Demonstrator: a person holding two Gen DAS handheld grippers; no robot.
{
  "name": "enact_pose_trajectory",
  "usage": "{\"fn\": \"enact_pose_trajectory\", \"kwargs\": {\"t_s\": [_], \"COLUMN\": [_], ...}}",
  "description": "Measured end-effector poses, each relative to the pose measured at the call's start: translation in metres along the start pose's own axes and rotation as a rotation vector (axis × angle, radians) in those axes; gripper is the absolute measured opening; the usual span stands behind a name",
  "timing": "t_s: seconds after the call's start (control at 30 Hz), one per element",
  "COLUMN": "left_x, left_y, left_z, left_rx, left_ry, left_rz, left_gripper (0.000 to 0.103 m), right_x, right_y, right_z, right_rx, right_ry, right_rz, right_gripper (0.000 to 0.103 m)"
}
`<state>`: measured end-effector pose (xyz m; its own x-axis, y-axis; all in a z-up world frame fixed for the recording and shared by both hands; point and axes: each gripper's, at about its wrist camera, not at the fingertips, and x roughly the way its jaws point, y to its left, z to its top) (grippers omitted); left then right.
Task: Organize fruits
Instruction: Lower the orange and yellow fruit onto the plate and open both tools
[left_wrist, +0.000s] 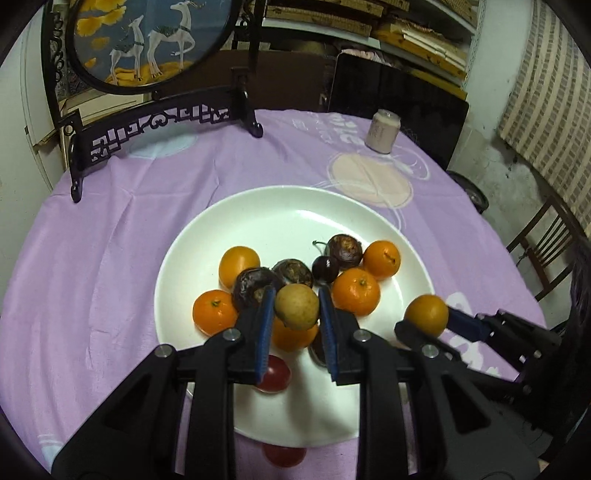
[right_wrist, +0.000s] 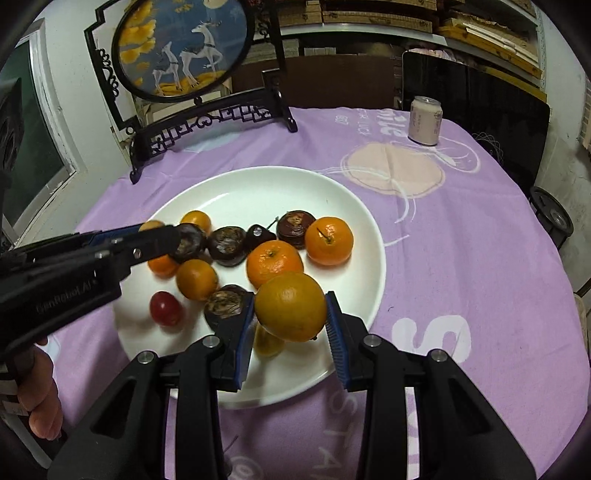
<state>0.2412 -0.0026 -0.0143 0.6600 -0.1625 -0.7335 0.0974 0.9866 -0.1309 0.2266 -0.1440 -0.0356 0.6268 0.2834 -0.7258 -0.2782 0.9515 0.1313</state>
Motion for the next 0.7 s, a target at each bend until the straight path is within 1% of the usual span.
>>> {"fn": "enact_pose_trajectory", "kwargs": {"t_s": [0.1, 0.2, 0.23, 0.27, 0.3, 0.33, 0.37, 0.47, 0.6, 0.7], "left_x": [0.002, 0.002, 0.002, 0.002, 0.001, -0.002, -0.004, -0.011, -0.017, -0.026], "left_y": [0.004, 0.004, 0.004, 0.004, 0.005, 0.007, 0.008, 0.016, 0.024, 0.026], "left_z": [0.000, 0.001, 0.001, 0.000, 0.000, -0.001, -0.002, -0.009, -0.023, -0.037], "left_rx": [-0.009, -0.008, -0.007, -0.008, -0.011, -0.017, -0.018, -0.042, -0.087, -0.109], "left_ry": [0.000, -0.003, -0.005, -0.009, -0.013, -0.028, -0.033, -0.041, -0.026, -0.024], "left_rz": [0.005, 0.005, 0.007, 0.012, 0.016, 0.026, 0.032, 0.027, 0.013, 0.005], "left_gripper": [0.024, 0.024, 0.025, 0.036, 0.051, 0.054, 0.054, 0.054, 0.054, 0.054], "right_x": [-0.001, 0.002, 0.002, 0.002, 0.000, -0.005, -0.009, -0.015, -0.010, -0.013], "right_y": [0.001, -0.001, -0.002, -0.002, -0.003, -0.004, -0.004, -0.009, -0.015, -0.010], "right_z": [0.002, 0.002, 0.002, 0.002, 0.002, 0.002, 0.001, -0.002, -0.010, -0.016], "right_rx": [0.002, 0.012, 0.017, 0.018, 0.021, 0.025, 0.024, 0.024, 0.037, 0.017], "right_ry": [-0.002, -0.013, -0.022, -0.033, -0.051, -0.084, -0.111, -0.138, -0.097, -0.104], "right_rz": [0.018, 0.008, -0.003, -0.014, -0.031, -0.046, -0.057, -0.079, -0.056, -0.052], "right_gripper": [0.037, 0.037, 0.043, 0.051, 0.064, 0.064, 0.064, 0.065, 0.065, 0.065]}}
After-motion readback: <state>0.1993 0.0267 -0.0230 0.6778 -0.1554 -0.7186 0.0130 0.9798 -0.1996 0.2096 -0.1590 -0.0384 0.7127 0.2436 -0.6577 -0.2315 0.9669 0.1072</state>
